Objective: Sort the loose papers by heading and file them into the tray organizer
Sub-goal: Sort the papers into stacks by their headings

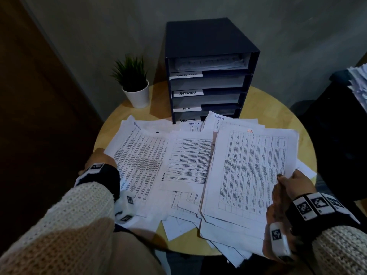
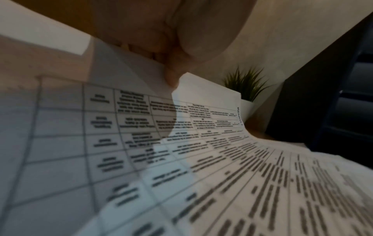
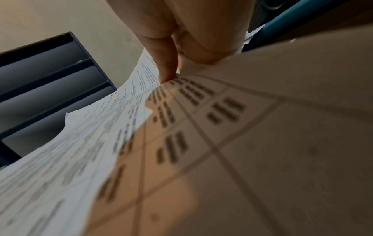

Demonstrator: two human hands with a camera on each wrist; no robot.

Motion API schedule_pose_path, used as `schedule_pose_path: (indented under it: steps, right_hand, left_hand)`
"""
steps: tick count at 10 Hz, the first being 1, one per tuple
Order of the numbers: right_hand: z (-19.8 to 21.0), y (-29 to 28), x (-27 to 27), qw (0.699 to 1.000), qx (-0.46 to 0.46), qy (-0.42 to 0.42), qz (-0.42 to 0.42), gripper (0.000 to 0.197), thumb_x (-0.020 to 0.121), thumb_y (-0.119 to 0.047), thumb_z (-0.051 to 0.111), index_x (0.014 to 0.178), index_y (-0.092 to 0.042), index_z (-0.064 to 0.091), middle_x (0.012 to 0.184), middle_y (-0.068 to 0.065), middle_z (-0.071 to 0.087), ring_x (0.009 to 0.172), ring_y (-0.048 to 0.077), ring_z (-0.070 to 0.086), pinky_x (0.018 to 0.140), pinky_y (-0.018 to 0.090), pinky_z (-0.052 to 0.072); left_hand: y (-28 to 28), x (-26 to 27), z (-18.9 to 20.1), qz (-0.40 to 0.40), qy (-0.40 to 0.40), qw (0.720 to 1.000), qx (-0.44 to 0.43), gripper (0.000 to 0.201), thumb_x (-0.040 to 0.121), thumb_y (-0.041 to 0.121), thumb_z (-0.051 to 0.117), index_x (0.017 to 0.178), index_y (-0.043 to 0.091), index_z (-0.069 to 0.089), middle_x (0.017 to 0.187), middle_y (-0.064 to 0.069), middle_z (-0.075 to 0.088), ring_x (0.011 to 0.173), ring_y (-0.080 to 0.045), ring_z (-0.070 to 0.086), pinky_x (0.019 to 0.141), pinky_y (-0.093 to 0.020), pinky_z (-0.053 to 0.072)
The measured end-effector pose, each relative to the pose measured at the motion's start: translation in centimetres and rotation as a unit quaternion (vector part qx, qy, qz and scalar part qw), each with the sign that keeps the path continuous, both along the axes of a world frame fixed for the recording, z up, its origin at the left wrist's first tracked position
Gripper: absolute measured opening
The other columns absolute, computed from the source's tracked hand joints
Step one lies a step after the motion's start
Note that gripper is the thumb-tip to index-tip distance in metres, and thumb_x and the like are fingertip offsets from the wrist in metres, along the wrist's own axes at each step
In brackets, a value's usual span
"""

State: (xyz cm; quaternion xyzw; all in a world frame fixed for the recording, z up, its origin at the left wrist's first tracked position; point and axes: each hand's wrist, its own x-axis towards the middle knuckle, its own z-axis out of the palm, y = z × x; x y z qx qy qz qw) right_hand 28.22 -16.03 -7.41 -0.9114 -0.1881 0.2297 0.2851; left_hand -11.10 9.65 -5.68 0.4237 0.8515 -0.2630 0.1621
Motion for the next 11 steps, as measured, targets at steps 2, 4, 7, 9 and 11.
schedule_pose_path:
  steps: [2, 4, 7, 9, 11]
  right_hand:
    - [-0.1, -0.2, 0.2, 1.0, 0.002, 0.009, -0.001, 0.031, 0.092, -0.015, 0.056, 0.117, 0.003, 0.055, 0.116, 0.024, 0.061, 0.104, 0.037, 0.058, 0.079, 0.034, 0.04]
    - [-0.1, -0.2, 0.5, 1.0, 0.003, 0.017, 0.005, 0.036, 0.092, -0.016, 0.056, 0.122, 0.003, 0.054, 0.118, 0.025, 0.061, 0.104, 0.038, 0.059, 0.078, 0.032, 0.038]
    - [-0.4, -0.3, 0.6, 1.0, 0.006, 0.009, 0.016, 0.03, 0.092, -0.017, 0.057, 0.114, 0.002, 0.057, 0.11, 0.025, 0.063, 0.1, 0.037, 0.059, 0.083, 0.037, 0.043]
    - [-0.3, -0.2, 0.4, 1.0, 0.012, 0.014, 0.008, 0.03, 0.092, -0.017, 0.056, 0.114, 0.002, 0.057, 0.111, 0.023, 0.064, 0.1, 0.038, 0.059, 0.084, 0.038, 0.044]
    - [-0.5, -0.1, 0.3, 0.999, 0.031, 0.02, -0.01, 0.028, 0.091, -0.016, 0.058, 0.113, 0.002, 0.058, 0.111, 0.024, 0.064, 0.091, 0.034, 0.058, 0.085, 0.04, 0.045]
  left_hand:
    - [-3.7, 1.8, 2.0, -0.112, -0.151, 0.942, 0.277, 0.061, 0.091, 0.022, 0.05, 0.147, 0.023, 0.026, 0.149, -0.012, 0.028, 0.135, -0.033, 0.029, 0.111, -0.044, 0.027]
    - [-7.4, 7.4, 0.8, -0.236, -0.472, 0.828, 0.19, 0.036, 0.092, 0.016, 0.054, 0.124, 0.032, 0.059, 0.13, 0.006, 0.059, 0.113, -0.018, 0.058, 0.099, -0.026, 0.043]
    - [-7.1, 6.7, -0.7, -0.379, -0.347, 0.857, 0.039, 0.08, 0.098, 0.034, 0.047, 0.145, 0.043, -0.016, 0.158, 0.0, 0.014, 0.128, -0.024, 0.047, 0.105, -0.03, 0.04]
    - [-6.8, 5.9, -0.7, -0.245, -0.474, 0.837, 0.119, 0.081, 0.09, -0.018, 0.033, 0.15, 0.031, 0.012, 0.149, 0.003, 0.039, 0.126, -0.02, 0.049, 0.089, -0.019, 0.04]
    - [-6.9, 6.5, -1.4, -0.133, -0.577, 0.789, 0.165, 0.056, 0.095, -0.002, 0.047, 0.146, 0.018, 0.033, 0.124, -0.004, 0.06, 0.116, -0.016, 0.053, 0.087, -0.012, 0.039]
